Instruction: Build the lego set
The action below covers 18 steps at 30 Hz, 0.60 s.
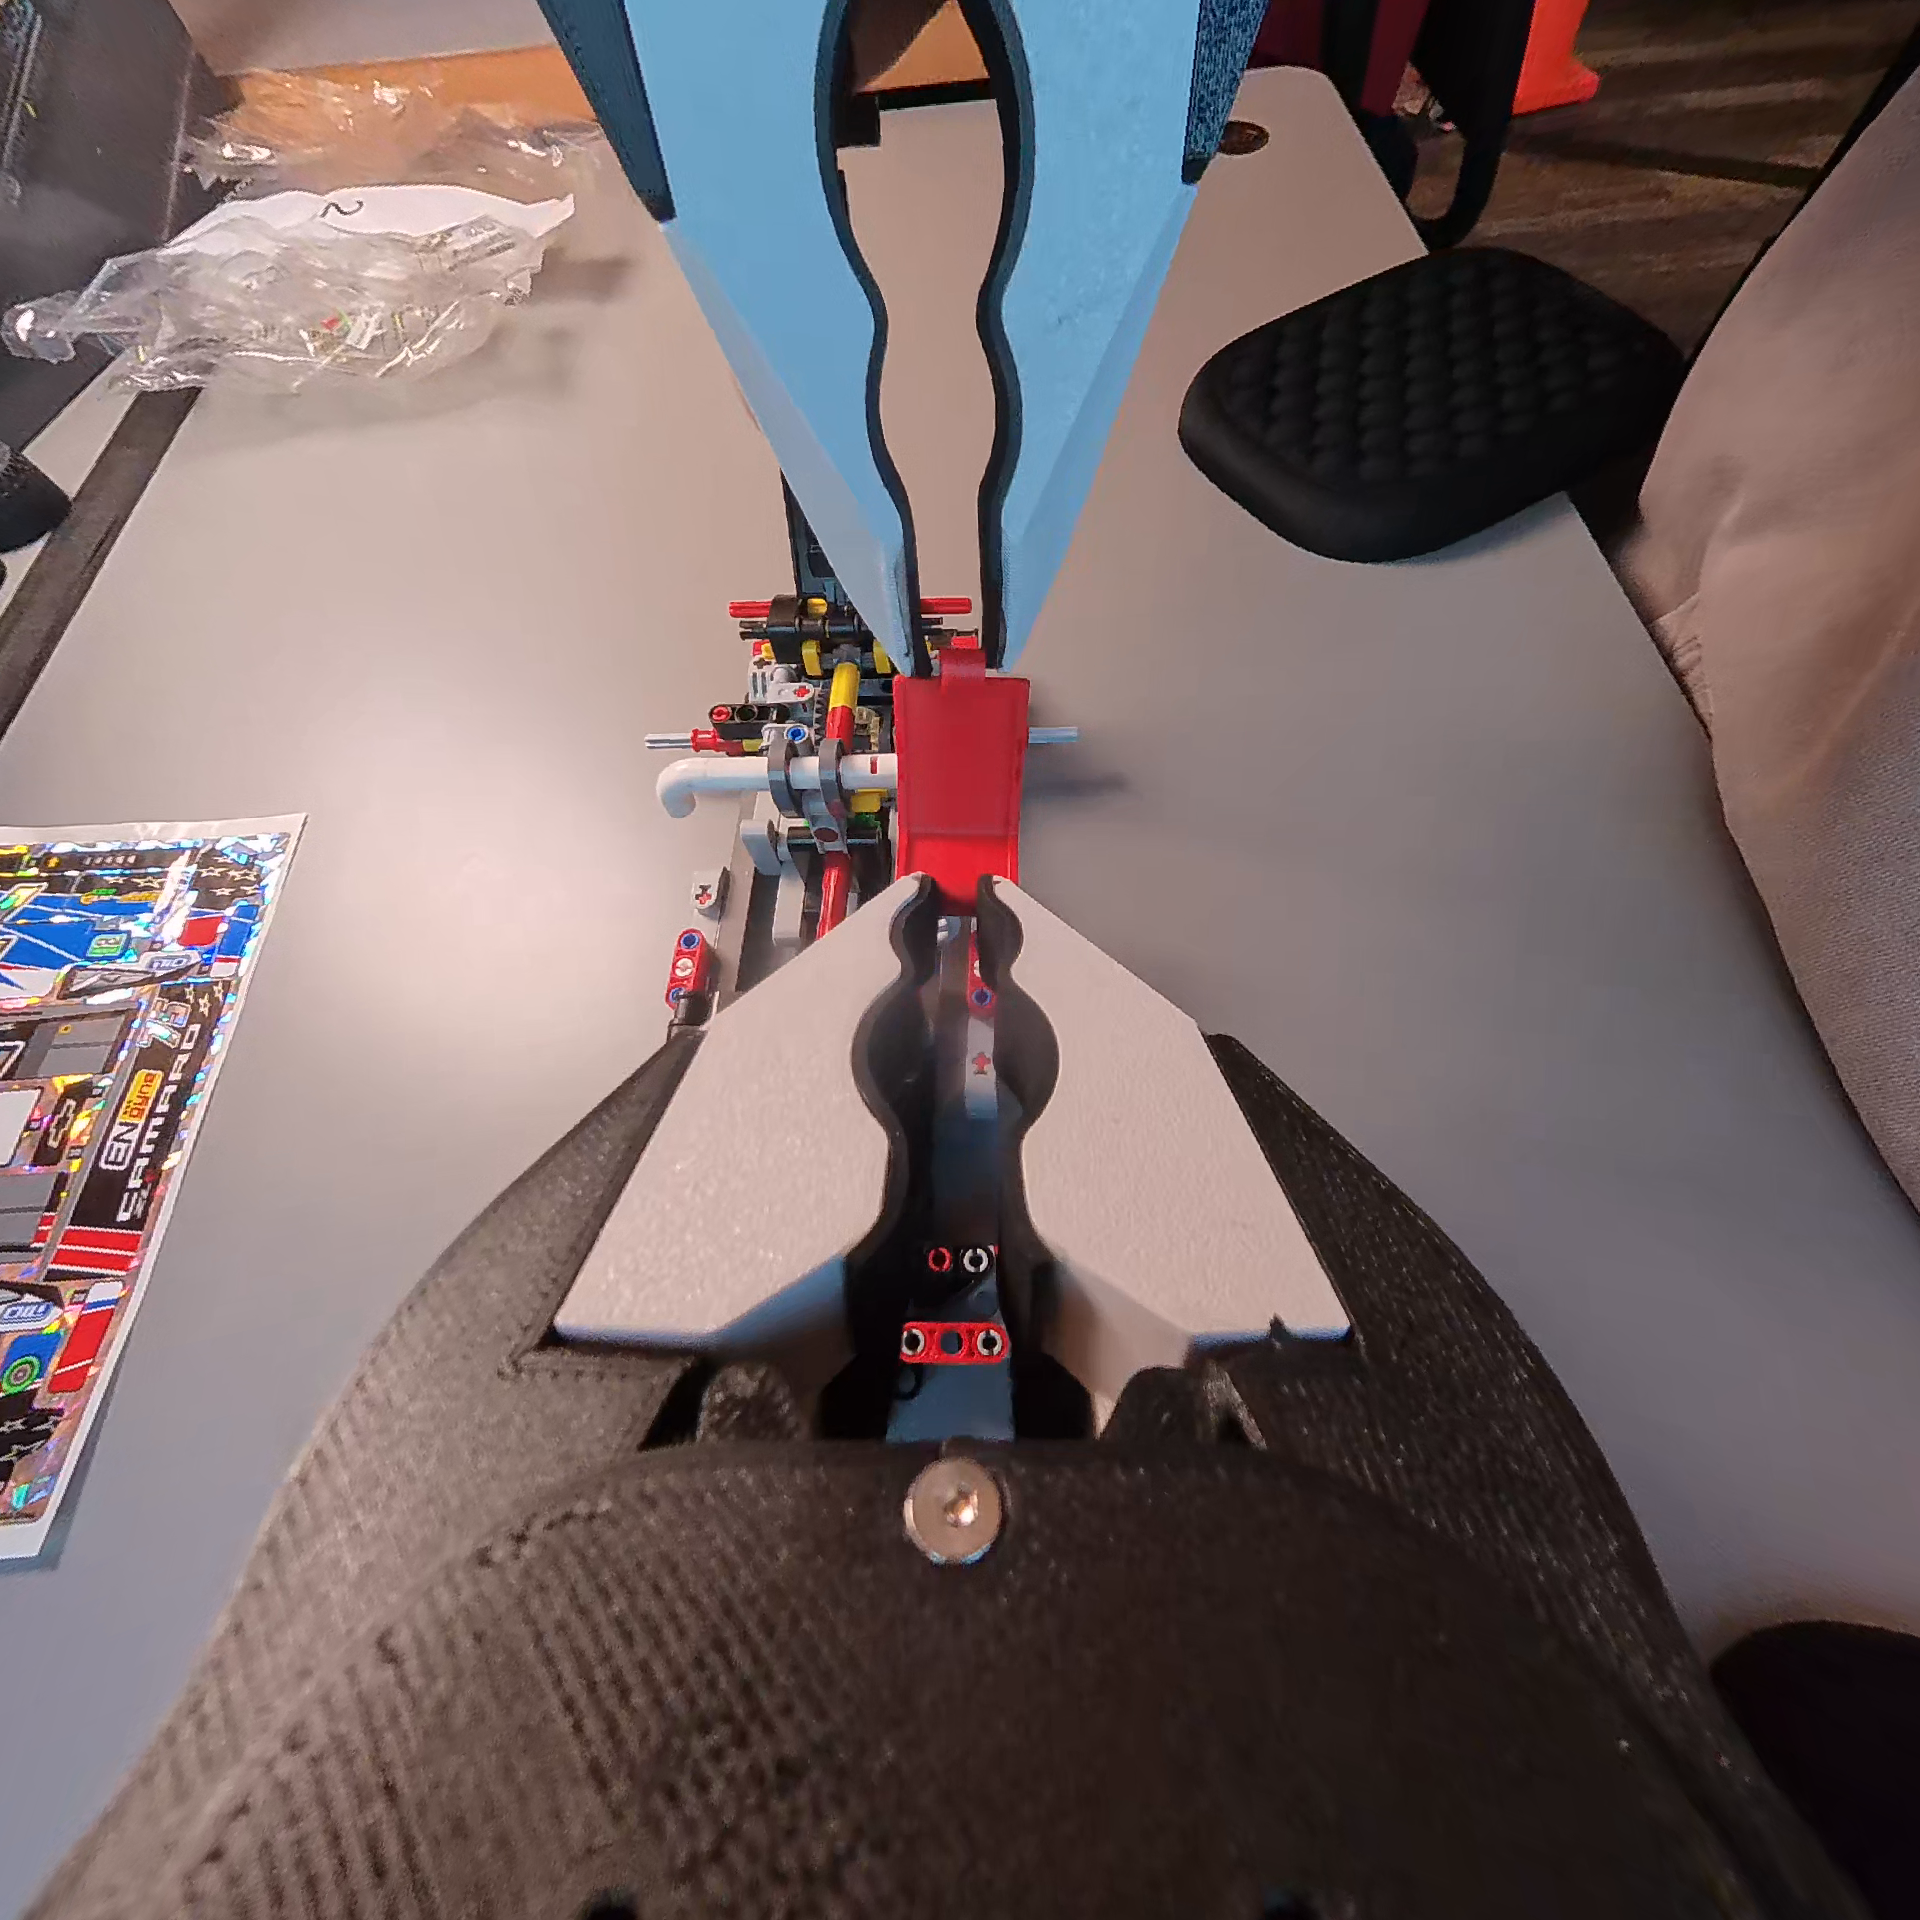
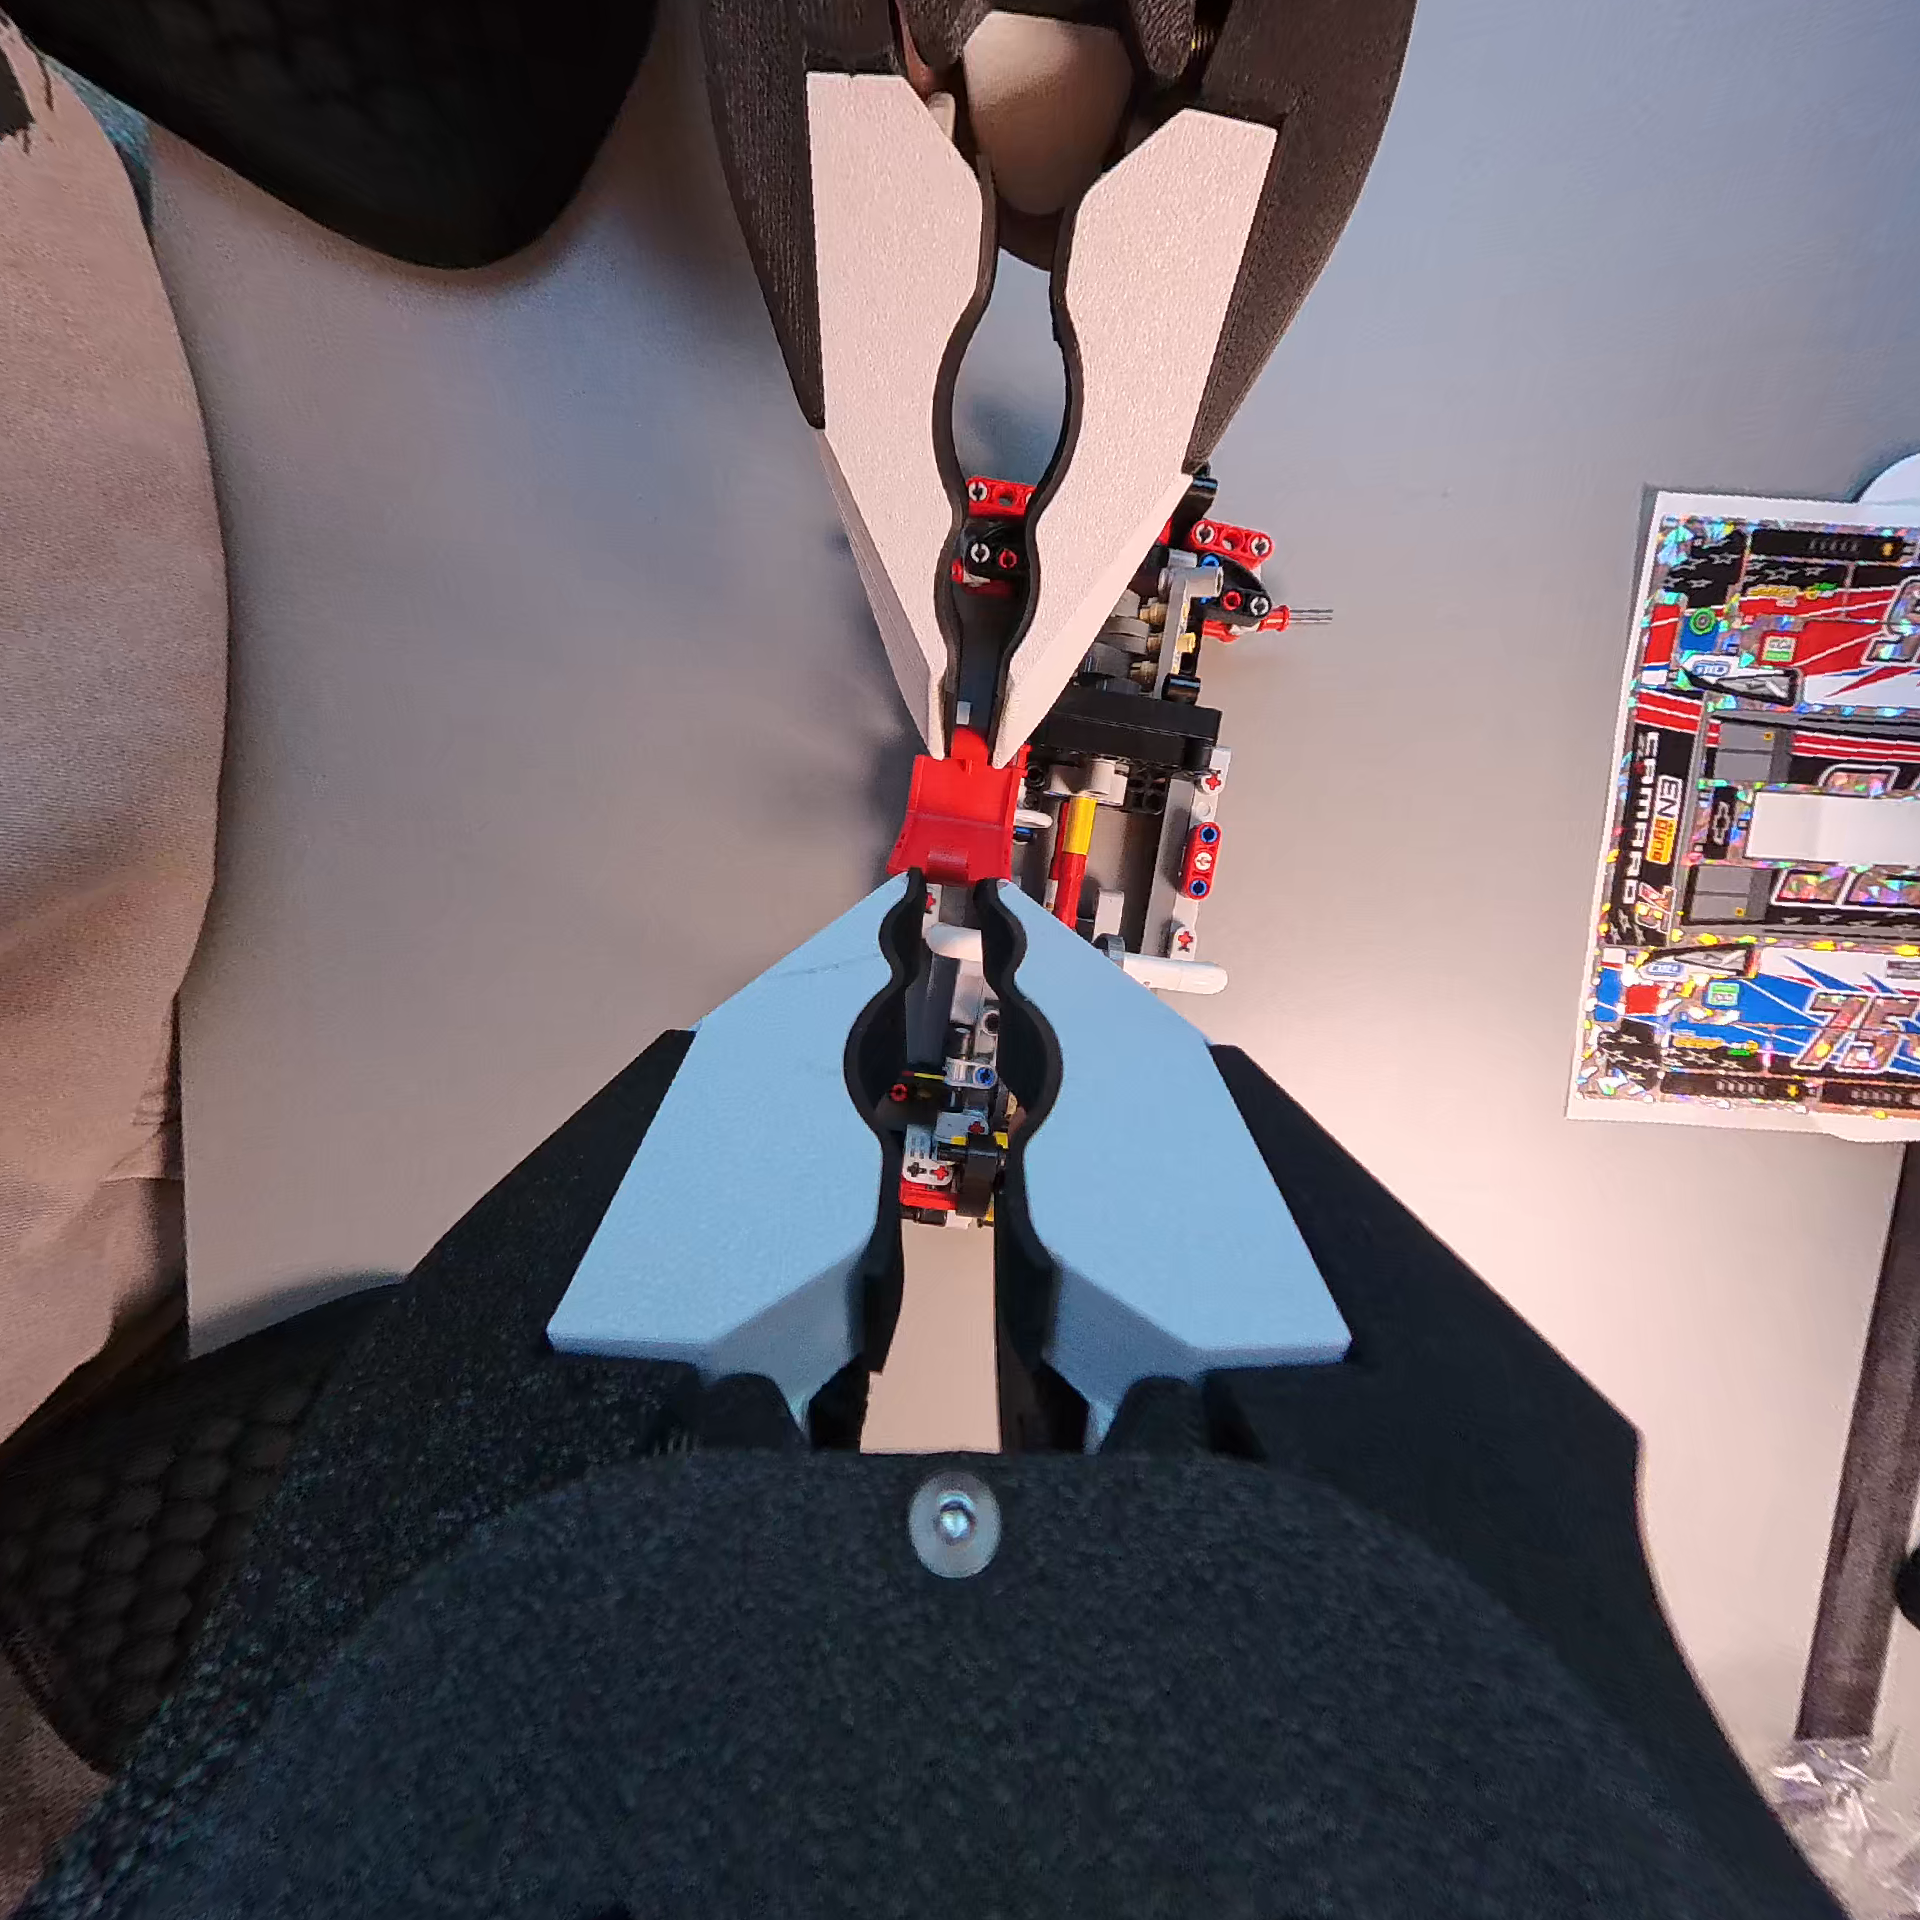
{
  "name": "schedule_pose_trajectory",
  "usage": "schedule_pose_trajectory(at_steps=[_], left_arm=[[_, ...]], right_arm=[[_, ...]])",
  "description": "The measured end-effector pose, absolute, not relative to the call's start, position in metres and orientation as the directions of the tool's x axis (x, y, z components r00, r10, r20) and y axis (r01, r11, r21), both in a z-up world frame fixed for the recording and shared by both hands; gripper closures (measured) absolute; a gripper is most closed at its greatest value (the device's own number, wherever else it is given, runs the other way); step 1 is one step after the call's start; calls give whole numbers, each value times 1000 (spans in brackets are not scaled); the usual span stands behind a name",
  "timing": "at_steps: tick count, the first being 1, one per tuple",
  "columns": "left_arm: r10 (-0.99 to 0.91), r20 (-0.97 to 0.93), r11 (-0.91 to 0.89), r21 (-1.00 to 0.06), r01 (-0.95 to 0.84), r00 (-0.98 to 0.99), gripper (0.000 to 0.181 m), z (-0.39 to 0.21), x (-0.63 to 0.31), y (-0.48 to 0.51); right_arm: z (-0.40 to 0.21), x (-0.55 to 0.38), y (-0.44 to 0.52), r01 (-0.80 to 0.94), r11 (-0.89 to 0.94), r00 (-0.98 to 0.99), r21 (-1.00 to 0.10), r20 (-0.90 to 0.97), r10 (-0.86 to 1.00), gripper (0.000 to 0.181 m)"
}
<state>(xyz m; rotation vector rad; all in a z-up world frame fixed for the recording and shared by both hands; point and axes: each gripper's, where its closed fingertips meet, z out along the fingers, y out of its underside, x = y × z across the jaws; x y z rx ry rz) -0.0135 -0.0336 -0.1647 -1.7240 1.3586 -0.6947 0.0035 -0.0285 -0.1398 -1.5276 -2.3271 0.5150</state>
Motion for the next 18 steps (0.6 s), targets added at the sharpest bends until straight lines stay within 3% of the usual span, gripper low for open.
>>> schedule_pose_trajectory(at_steps=[5, 15, 18], left_arm=[[-961, -63, -86, -857, -508, 269, 176, -163, -12, -33], [-953, -74, -89, -859, -505, 292, 175, -164, -13, -29], [-942, -109, -86, -836, -543, 318, 145, -167, -20, -24]], right_arm=[[-133, -1, -30, 798, 330, -364, -505, 33, 931, 170], [-138, 1, -26, 810, 334, -361, -482, 38, 932, 177], [-138, 5, -21, 821, 324, -345, -470, 44, 938, 177]])
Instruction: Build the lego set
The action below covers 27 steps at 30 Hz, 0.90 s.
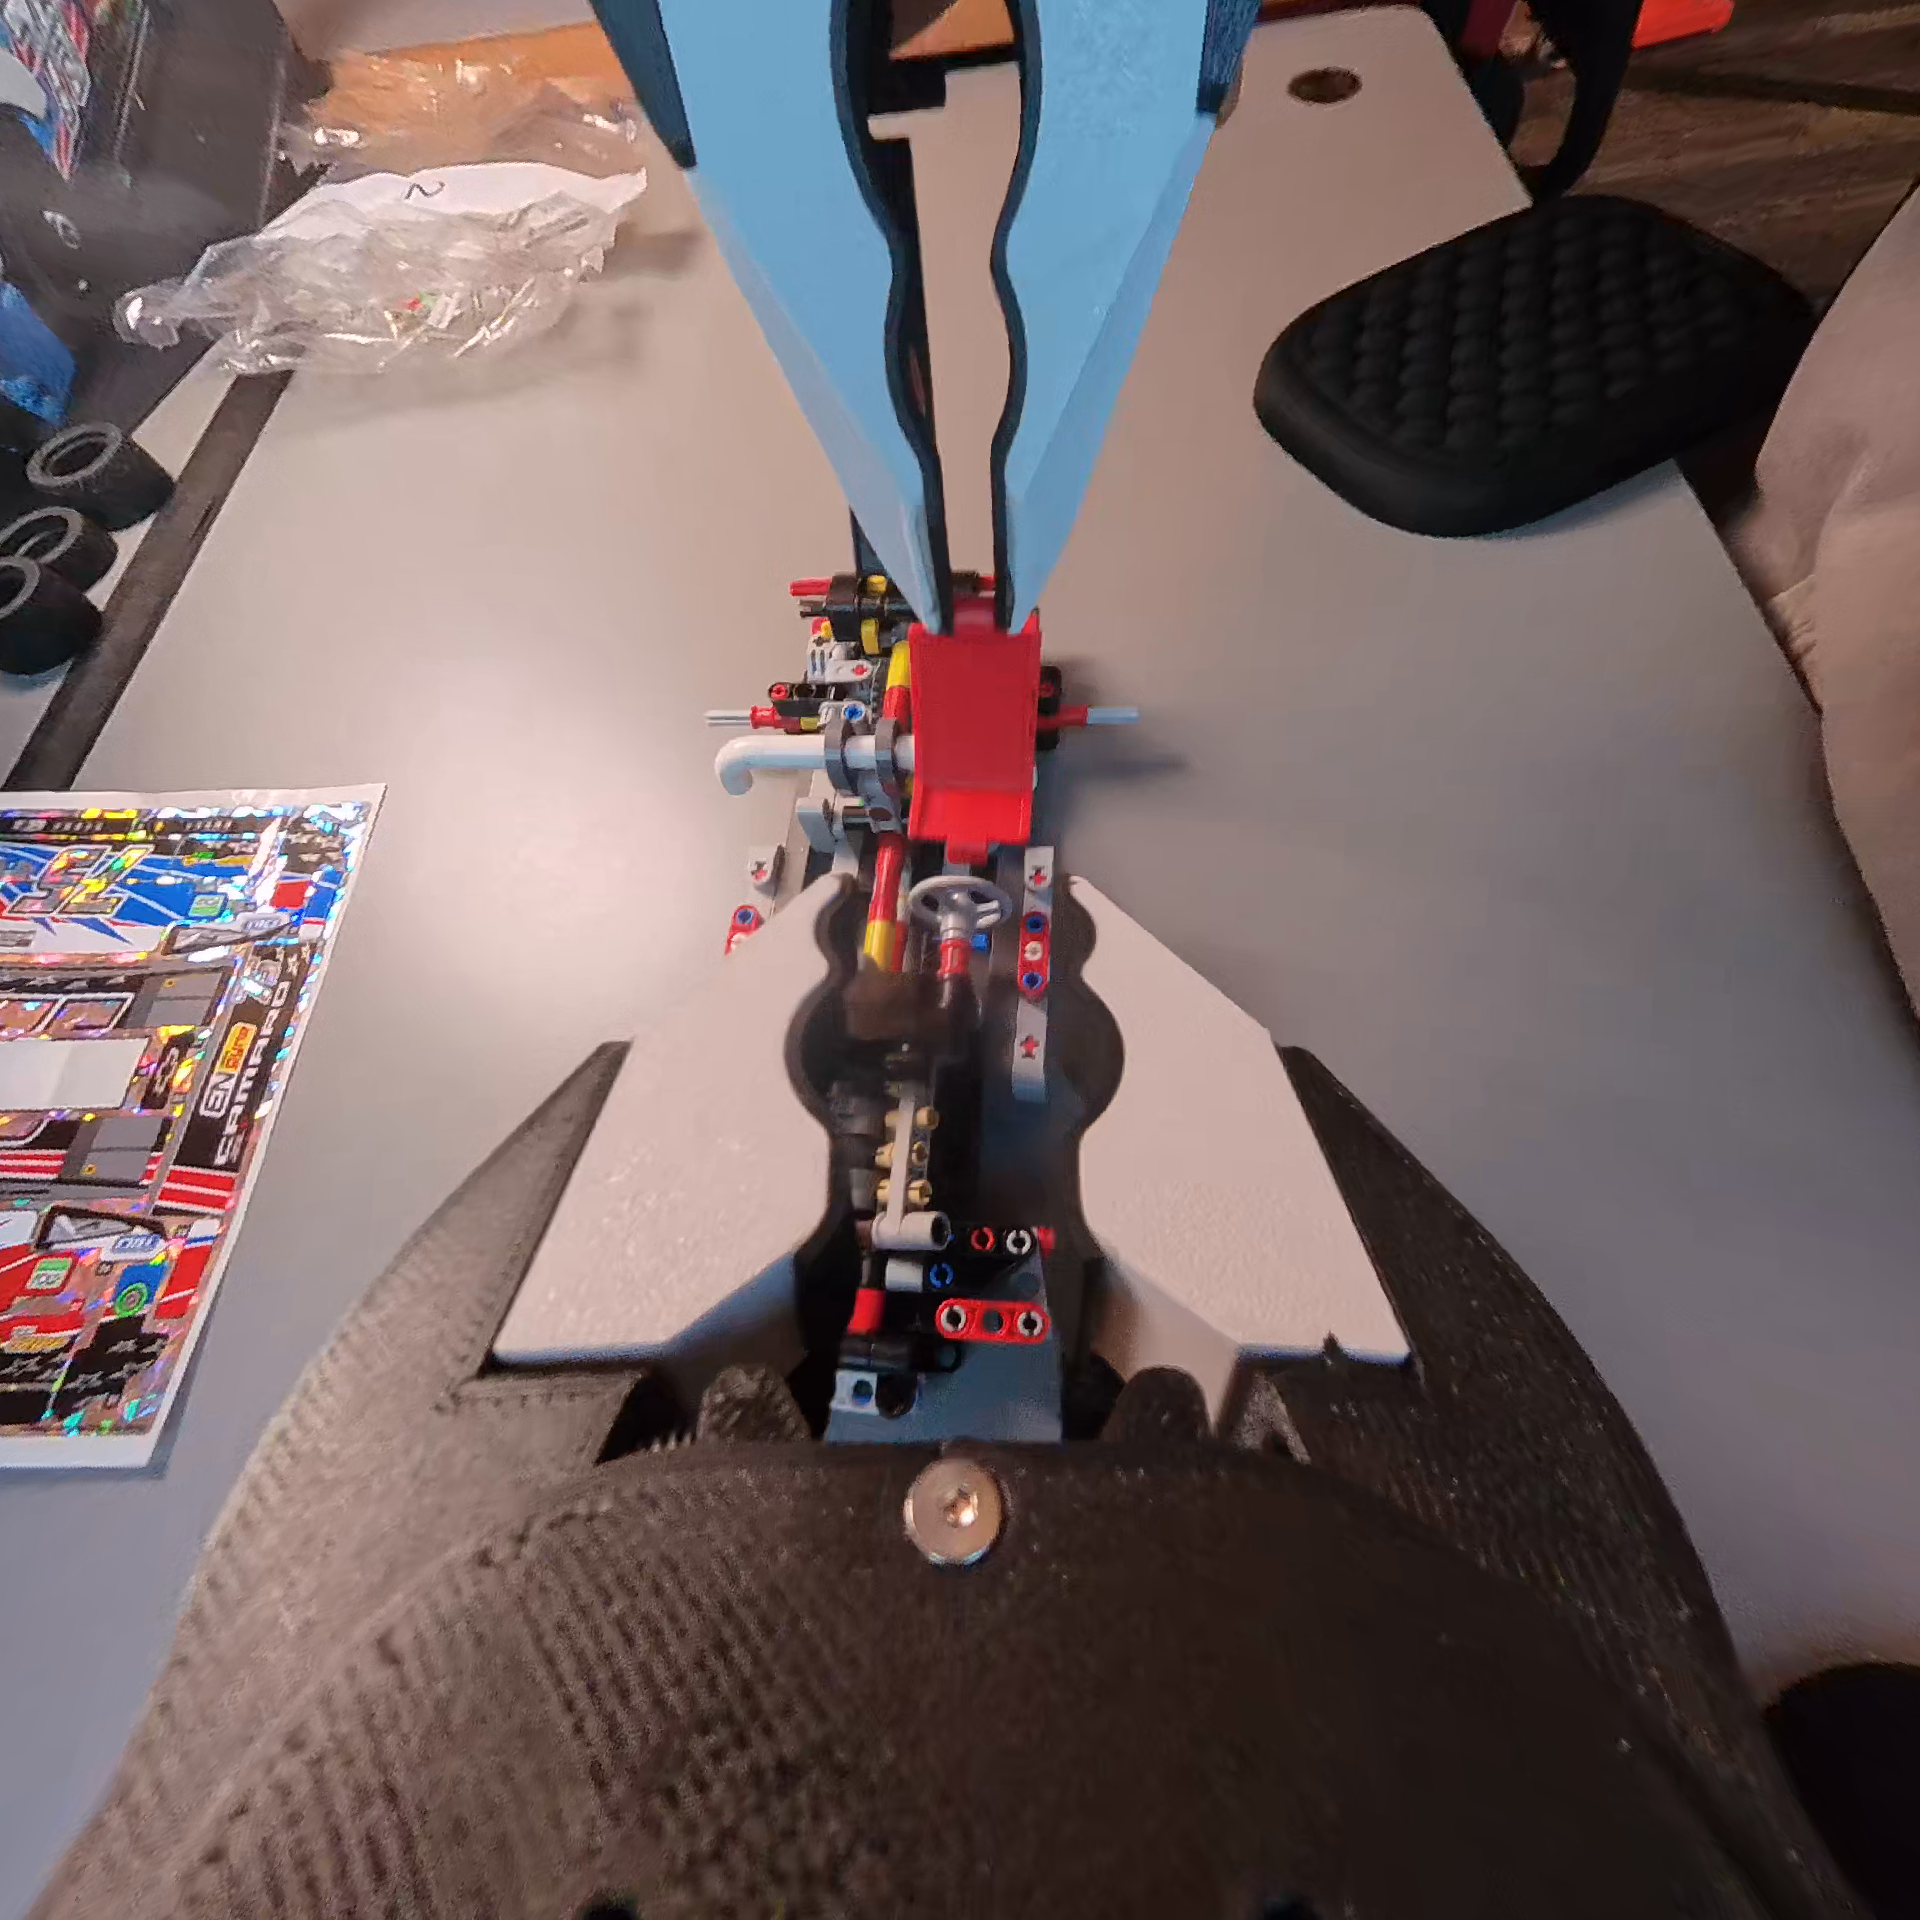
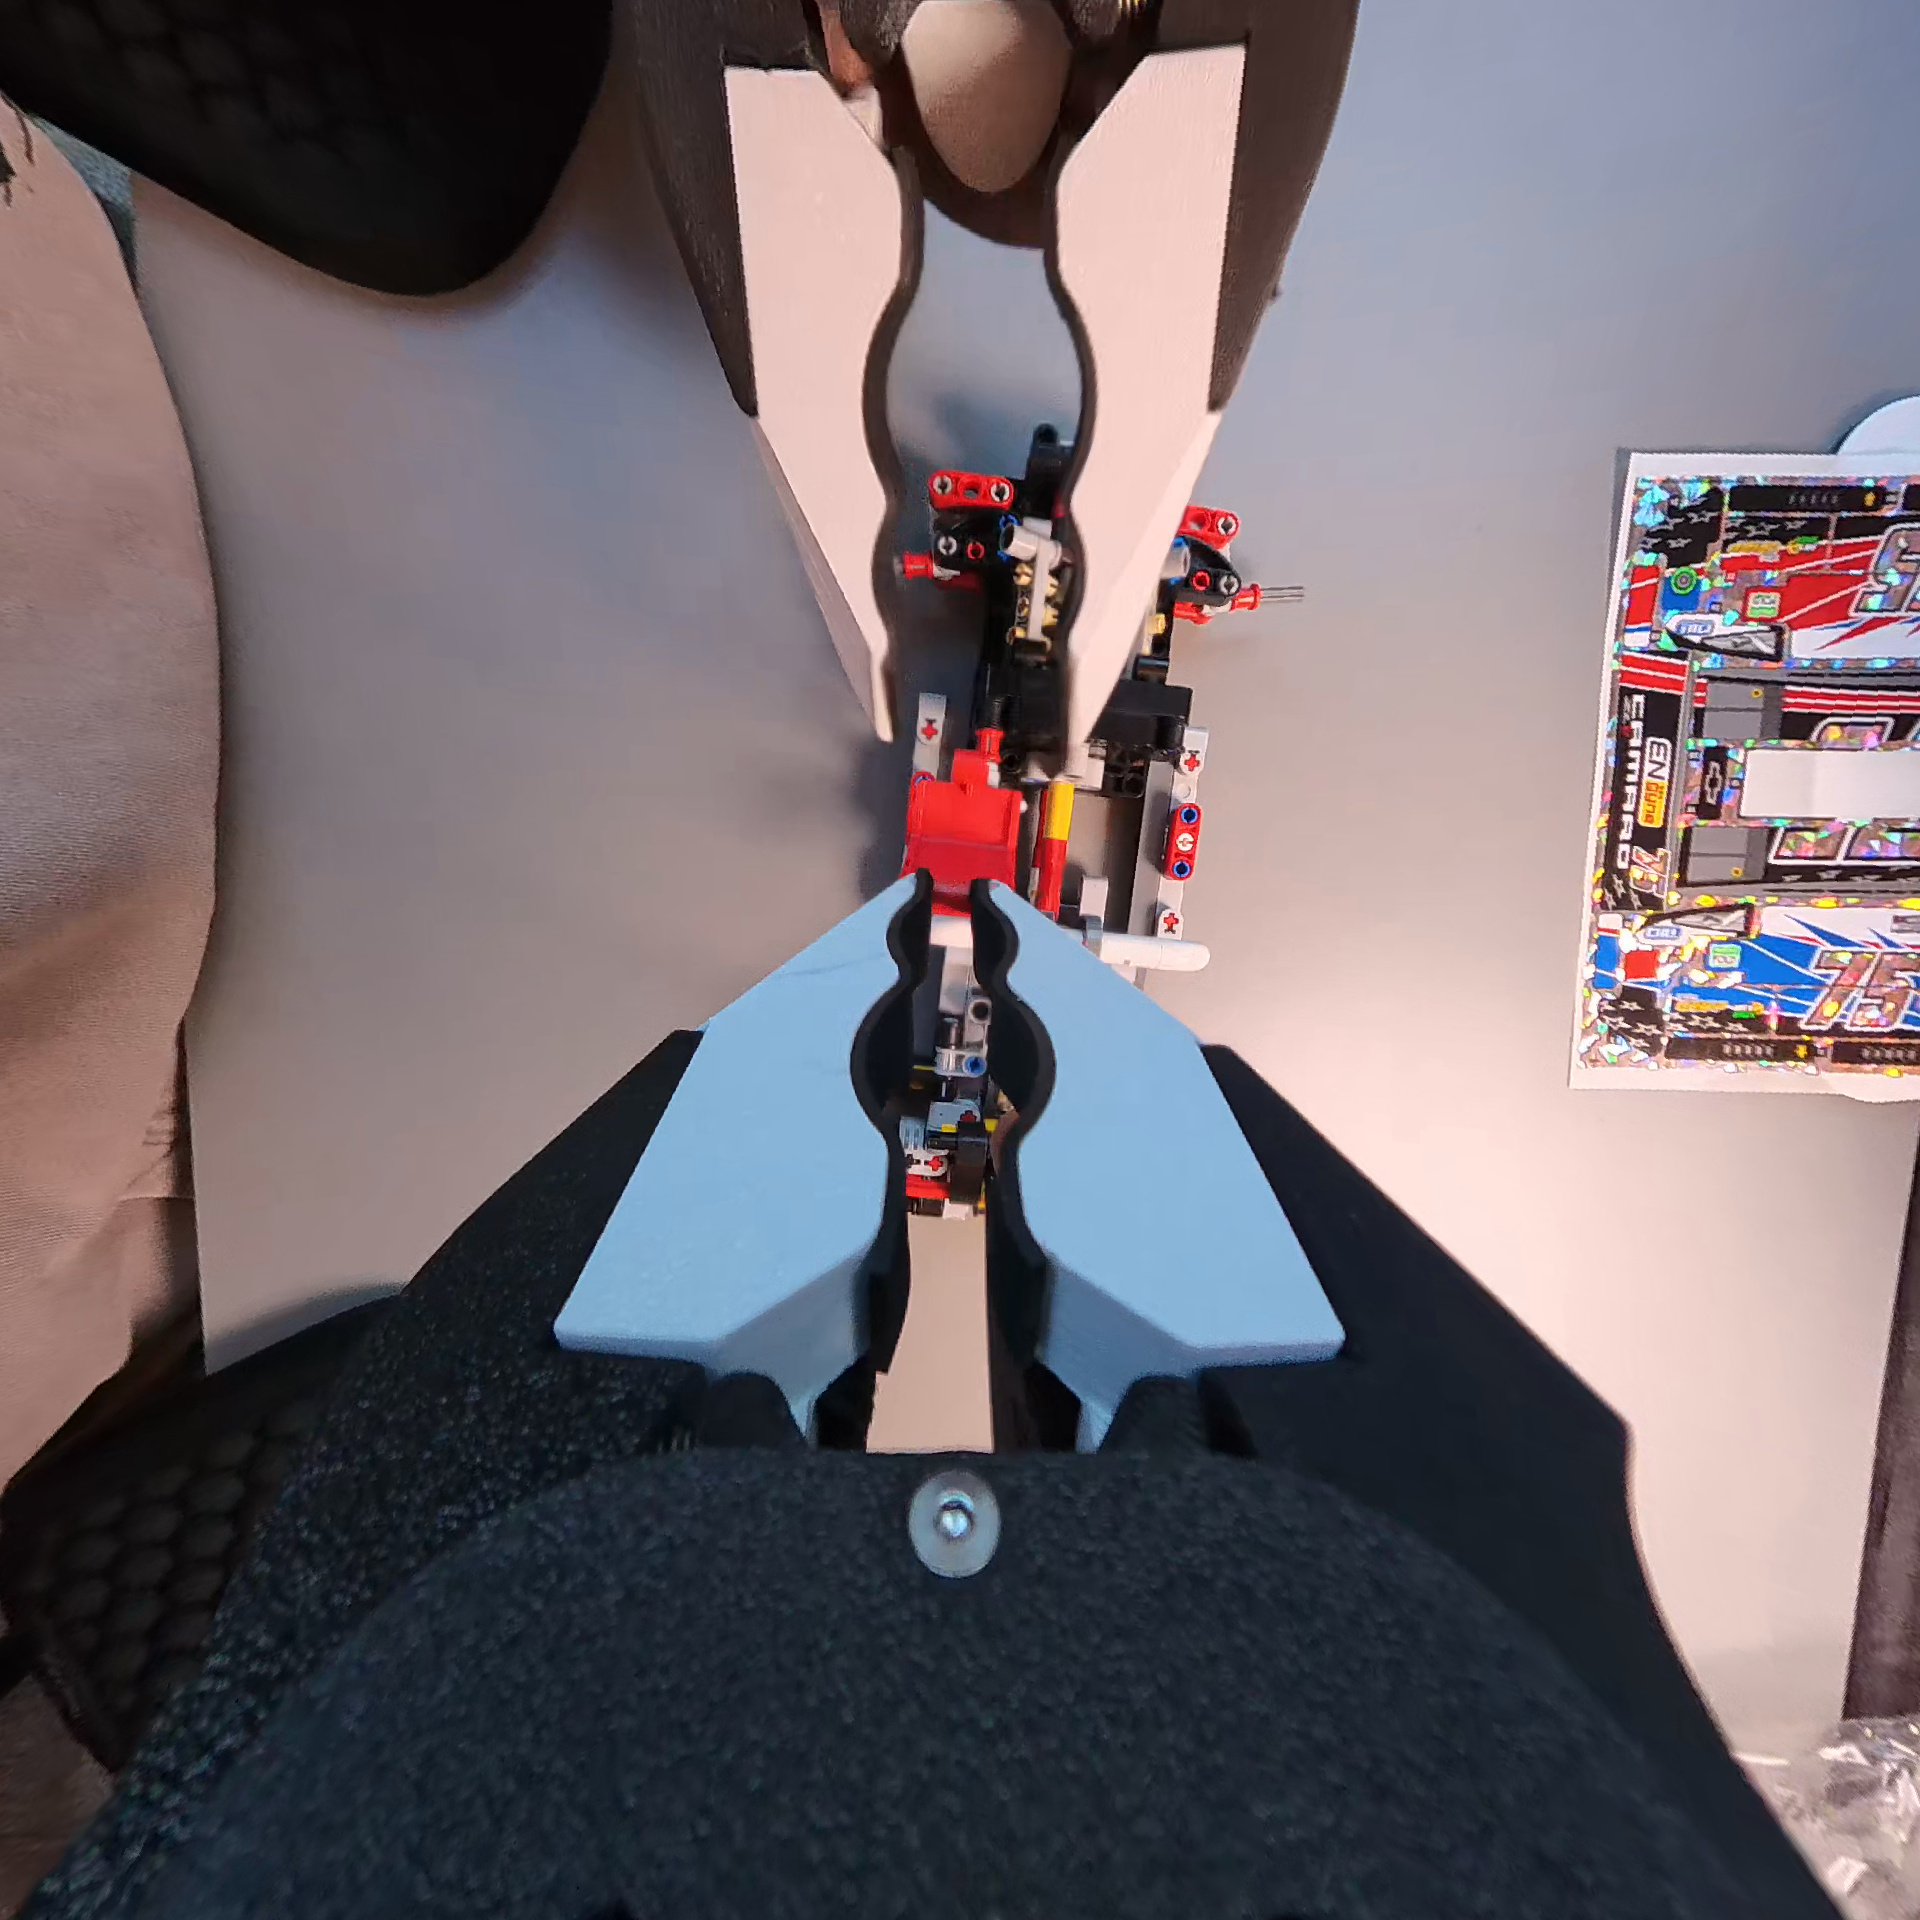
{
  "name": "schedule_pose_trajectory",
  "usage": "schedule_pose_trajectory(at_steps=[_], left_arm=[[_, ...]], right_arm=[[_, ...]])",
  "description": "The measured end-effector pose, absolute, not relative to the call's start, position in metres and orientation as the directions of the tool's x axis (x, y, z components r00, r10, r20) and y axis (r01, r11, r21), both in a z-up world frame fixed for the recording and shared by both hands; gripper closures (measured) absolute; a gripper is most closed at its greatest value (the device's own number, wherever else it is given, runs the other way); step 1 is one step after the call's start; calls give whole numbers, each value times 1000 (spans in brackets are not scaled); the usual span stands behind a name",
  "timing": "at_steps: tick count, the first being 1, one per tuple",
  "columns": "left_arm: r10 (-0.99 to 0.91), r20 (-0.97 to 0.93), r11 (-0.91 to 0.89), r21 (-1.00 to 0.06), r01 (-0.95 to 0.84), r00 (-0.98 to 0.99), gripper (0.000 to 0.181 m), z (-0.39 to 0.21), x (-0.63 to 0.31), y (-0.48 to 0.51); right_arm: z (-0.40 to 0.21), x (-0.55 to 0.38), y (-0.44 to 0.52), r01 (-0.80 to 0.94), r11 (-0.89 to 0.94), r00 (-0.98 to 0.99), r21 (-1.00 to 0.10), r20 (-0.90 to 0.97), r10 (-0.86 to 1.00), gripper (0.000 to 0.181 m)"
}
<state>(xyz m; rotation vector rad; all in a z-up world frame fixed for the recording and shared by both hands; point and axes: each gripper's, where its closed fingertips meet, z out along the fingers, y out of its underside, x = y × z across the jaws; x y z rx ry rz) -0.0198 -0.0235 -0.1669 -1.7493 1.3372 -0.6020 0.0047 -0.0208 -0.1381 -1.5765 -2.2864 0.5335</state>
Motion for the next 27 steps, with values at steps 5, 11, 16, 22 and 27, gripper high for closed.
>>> schedule_pose_trajectory(at_steps=[5, 11, 16, 22, 27], left_arm=[[-931, -154, -113, -742, -661, 332, 120, -182, -43, -7], [-966, -117, -97, -666, -740, 232, 125, -202, -40, -1], [-986, -103, -26, -673, -740, 129, 125, -203, -24, 5], [-995, -98, 63, -675, -735, 5, 125, -202, -9, 15], [-996, -86, 38, -686, -727, 29, 125, -201, -6, 22]], right_arm=[[-132, 11, -13, 838, 312, -323, -448, 55, 945, 177], [-126, 14, -11, 849, 322, -332, -418, 52, 942, 177], [-133, 18, -11, 877, 320, -338, -358, 13, 941, 177], [-147, 31, -13, 927, 261, -293, -268, -84, 953, 177], [-167, 37, -17, 962, 210, -237, -173, -153, 959, 177]])
